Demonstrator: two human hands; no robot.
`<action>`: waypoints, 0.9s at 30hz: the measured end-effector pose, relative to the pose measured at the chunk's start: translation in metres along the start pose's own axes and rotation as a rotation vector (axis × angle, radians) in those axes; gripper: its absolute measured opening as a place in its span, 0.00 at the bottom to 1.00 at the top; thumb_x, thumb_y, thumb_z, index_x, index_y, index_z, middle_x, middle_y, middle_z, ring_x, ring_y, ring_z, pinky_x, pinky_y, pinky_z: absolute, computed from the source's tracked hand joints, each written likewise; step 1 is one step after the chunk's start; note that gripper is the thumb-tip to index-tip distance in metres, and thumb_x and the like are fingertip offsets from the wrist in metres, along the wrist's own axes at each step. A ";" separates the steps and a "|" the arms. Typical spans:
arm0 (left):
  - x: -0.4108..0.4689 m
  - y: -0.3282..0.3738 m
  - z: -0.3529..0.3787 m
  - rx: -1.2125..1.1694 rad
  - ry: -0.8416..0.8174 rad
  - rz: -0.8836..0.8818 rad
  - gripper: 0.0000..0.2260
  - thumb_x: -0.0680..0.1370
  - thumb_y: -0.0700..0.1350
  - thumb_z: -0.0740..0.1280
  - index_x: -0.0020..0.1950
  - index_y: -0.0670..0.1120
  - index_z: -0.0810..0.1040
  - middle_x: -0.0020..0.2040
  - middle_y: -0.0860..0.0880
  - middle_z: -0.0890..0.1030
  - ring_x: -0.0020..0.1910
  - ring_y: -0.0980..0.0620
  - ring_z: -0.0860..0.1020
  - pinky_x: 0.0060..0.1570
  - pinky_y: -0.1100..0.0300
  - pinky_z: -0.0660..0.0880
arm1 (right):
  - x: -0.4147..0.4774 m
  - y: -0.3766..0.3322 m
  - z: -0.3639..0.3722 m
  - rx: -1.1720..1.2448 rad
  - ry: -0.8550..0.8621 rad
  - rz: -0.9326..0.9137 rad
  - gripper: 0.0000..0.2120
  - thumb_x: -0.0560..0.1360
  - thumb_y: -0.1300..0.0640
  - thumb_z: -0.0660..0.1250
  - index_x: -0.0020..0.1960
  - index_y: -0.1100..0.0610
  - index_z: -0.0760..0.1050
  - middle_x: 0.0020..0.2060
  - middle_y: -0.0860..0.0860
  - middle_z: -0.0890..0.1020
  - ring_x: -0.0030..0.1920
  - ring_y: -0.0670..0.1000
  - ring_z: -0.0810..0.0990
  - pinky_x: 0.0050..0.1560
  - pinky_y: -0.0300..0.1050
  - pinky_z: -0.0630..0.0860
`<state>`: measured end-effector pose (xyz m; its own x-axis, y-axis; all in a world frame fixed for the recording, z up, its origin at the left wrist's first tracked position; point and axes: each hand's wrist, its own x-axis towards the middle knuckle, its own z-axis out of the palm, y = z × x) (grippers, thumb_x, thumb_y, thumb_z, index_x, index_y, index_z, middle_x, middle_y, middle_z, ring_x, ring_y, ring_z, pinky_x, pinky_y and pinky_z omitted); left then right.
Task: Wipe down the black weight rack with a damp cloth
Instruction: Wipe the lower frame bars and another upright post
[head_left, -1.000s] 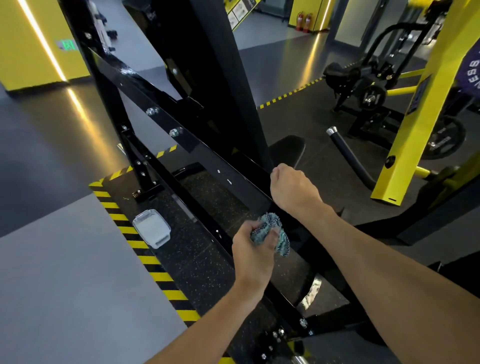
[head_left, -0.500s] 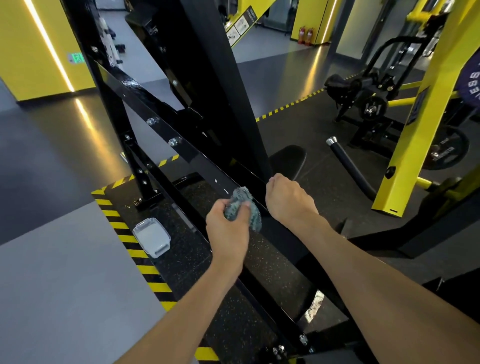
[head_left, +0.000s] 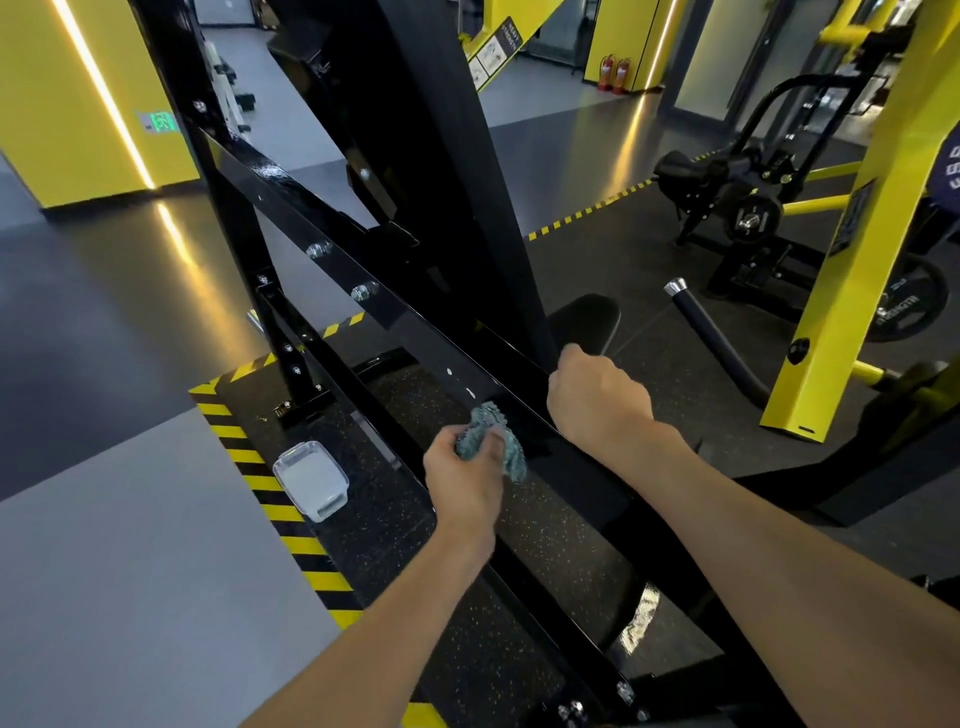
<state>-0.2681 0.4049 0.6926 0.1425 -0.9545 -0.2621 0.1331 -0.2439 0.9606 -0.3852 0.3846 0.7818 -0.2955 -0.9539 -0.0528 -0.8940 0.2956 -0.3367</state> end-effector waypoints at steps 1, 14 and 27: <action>0.006 0.002 -0.002 0.005 0.008 -0.009 0.03 0.79 0.44 0.70 0.47 0.46 0.78 0.41 0.50 0.82 0.39 0.53 0.80 0.34 0.65 0.75 | 0.005 -0.006 -0.003 0.025 0.018 -0.022 0.07 0.82 0.57 0.54 0.57 0.58 0.68 0.43 0.54 0.75 0.43 0.57 0.73 0.45 0.52 0.71; 0.018 0.020 -0.005 0.018 -0.030 0.157 0.04 0.77 0.45 0.73 0.44 0.48 0.79 0.36 0.52 0.81 0.33 0.58 0.78 0.32 0.61 0.75 | 0.032 -0.030 0.019 -0.027 -0.064 -0.142 0.13 0.85 0.53 0.49 0.62 0.56 0.67 0.42 0.52 0.77 0.42 0.56 0.75 0.43 0.52 0.69; 0.053 0.022 -0.016 -0.006 0.014 0.014 0.05 0.78 0.45 0.71 0.46 0.45 0.79 0.40 0.47 0.82 0.33 0.56 0.79 0.32 0.61 0.74 | 0.032 -0.031 0.022 -0.050 -0.080 -0.117 0.11 0.85 0.53 0.48 0.62 0.54 0.65 0.38 0.50 0.76 0.41 0.55 0.77 0.43 0.53 0.71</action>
<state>-0.2415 0.3517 0.6983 0.1579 -0.9554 -0.2497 0.1367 -0.2293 0.9637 -0.3598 0.3434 0.7699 -0.1625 -0.9825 -0.0913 -0.9370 0.1827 -0.2976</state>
